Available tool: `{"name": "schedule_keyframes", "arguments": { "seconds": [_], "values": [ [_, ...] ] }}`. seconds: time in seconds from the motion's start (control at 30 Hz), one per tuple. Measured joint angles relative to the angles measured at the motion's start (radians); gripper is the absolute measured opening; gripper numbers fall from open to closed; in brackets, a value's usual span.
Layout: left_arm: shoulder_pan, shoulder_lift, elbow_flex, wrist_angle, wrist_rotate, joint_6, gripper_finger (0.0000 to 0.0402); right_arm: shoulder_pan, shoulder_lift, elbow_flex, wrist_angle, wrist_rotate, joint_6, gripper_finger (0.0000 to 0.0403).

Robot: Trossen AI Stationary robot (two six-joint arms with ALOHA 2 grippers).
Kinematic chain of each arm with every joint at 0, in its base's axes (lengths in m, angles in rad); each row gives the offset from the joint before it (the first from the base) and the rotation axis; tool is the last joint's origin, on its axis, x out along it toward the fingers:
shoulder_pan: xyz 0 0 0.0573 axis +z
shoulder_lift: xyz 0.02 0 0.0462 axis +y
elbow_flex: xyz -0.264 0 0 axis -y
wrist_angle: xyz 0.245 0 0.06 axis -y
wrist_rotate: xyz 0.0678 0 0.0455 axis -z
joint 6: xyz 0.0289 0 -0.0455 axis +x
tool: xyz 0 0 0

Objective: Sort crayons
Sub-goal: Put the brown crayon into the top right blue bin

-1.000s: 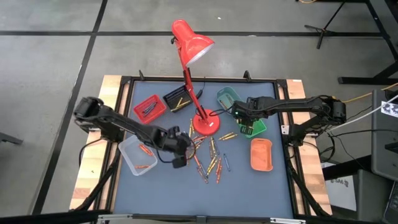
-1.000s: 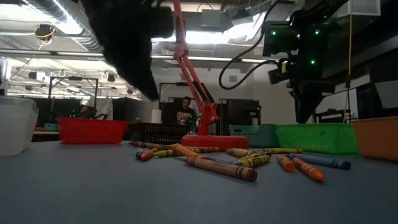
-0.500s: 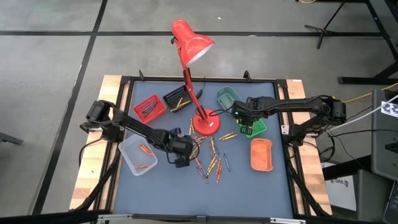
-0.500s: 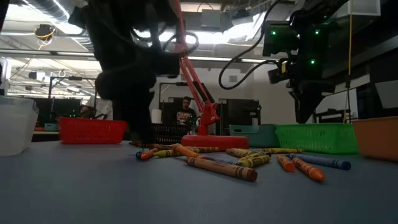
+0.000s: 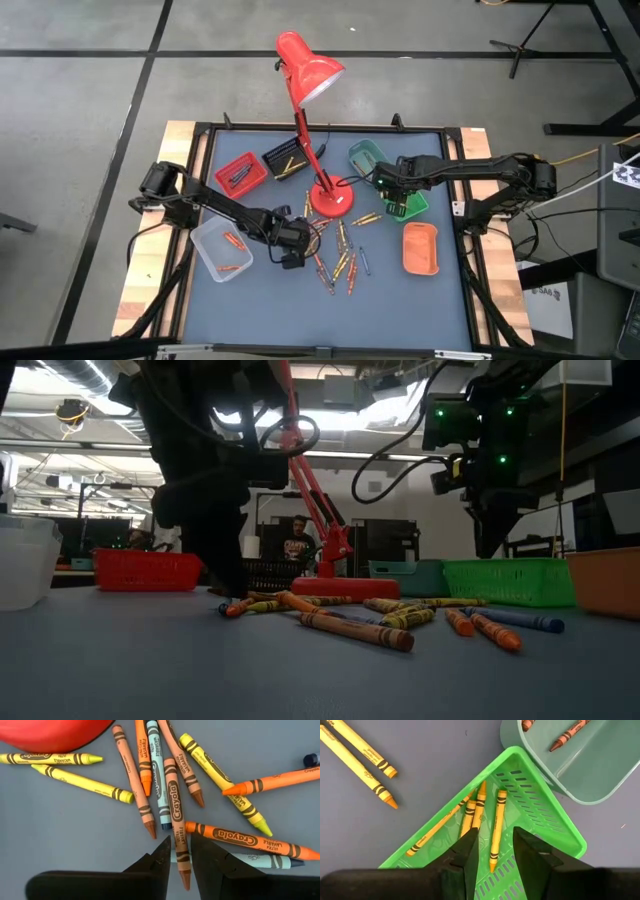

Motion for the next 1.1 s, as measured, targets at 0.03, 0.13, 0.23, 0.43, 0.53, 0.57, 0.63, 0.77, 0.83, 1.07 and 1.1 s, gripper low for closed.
{"name": "schedule_keyframes", "arguments": {
  "seconds": [0.03, 0.13, 0.23, 0.43, 0.53, 0.57, 0.63, 0.77, 0.83, 1.07, 1.1],
  "values": [
    [0.000, 0.000, 0.000, 0.000, 0.000, 0.000, 0.0050, 0.000, 0.000, 0.000, 0.000, 0.000, 0.000, 0.0120],
    [0.000, 0.000, 0.000, 0.000, -0.001, 0.000, 0.0031, 0.000, 0.000, 0.000, 0.000, 0.000, 0.000, 0.0120],
    [0.000, 0.000, 0.000, 0.001, -0.002, 0.000, 0.0013, 0.000, 0.000, 0.000, 0.000, 0.000, 0.000, 0.0120],
    [0.000, 0.000, 0.000, 0.003, -0.007, 0.000, 0.0005, 0.000, 0.000, 0.000, 0.000, 0.000, 0.000, 0.0120],
    [0.000, 0.000, 0.000, 0.003, -0.007, 0.000, 0.0007, 0.000, 0.000, 0.000, 0.000, 0.000, 0.000, 0.0120],
    [0.000, 0.000, 0.000, 0.003, -0.007, 0.000, 0.0007, 0.000, 0.000, 0.000, 0.000, 0.000, 0.000, 0.0120],
    [0.000, 0.000, 0.000, 0.003, -0.007, 0.000, 0.0007, 0.000, 0.000, 0.000, 0.000, 0.000, 0.000, 0.0120],
    [0.000, 0.000, 0.000, 0.003, -0.008, 0.000, 0.0003, 0.000, 0.000, 0.000, 0.000, 0.000, 0.000, 0.0120],
    [0.000, 0.000, 0.000, 0.005, -0.008, 0.000, 0.0002, 0.000, 0.000, 0.000, 0.000, 0.000, 0.000, 0.0120],
    [0.000, 0.001, 0.000, 0.037, -0.010, 0.003, 0.0001, 0.000, 0.000, 0.029, -0.057, -0.001, -0.003, 0.0120],
    [0.000, -0.002, 0.000, 0.037, -0.009, 0.003, 0.0001, 0.000, 0.000, 0.038, -0.066, -0.001, -0.003, 0.0120]
  ]
}}
